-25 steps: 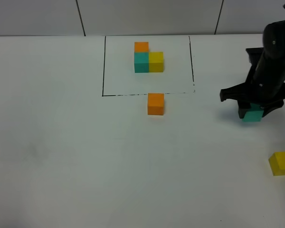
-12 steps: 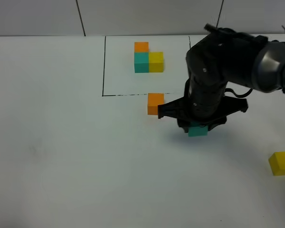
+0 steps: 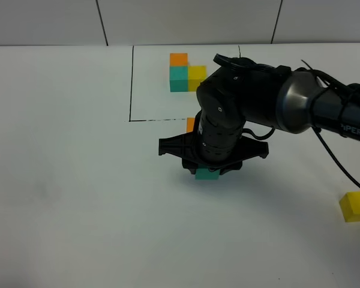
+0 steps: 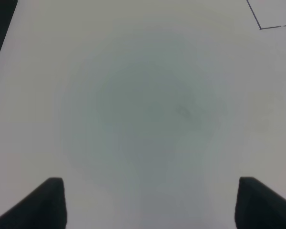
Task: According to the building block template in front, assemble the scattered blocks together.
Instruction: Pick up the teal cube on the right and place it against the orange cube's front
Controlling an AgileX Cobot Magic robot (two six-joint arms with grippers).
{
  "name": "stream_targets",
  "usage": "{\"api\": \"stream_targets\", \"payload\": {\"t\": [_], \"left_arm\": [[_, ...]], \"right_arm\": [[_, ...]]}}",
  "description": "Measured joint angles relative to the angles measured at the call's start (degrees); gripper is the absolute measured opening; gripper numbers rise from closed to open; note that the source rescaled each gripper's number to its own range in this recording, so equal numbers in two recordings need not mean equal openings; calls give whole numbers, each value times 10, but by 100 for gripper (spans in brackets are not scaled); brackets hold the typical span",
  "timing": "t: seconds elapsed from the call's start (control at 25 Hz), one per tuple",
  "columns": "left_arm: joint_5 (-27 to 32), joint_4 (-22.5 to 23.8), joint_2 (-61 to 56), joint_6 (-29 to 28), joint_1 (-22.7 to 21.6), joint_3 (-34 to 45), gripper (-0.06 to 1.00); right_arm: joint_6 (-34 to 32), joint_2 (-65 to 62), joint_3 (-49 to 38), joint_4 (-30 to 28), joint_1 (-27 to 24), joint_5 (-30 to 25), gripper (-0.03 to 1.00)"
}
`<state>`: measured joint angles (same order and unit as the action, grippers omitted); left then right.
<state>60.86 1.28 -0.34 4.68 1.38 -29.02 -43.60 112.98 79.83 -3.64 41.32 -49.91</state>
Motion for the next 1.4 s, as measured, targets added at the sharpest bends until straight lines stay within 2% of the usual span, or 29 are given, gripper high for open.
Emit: {"api": "stream_targets", "payload": {"t": [0.36,0.72,1.4], "left_arm": [[0,0,0,0,0,0,65],[0,0,0,0,0,0,65],[0,0,0,0,0,0,65]], "right_arm": [[11,66,65,-8,0,2,1],[19,127,128,-11,0,-19,1],[20,162,137,-39,-7,-1,1]]}}
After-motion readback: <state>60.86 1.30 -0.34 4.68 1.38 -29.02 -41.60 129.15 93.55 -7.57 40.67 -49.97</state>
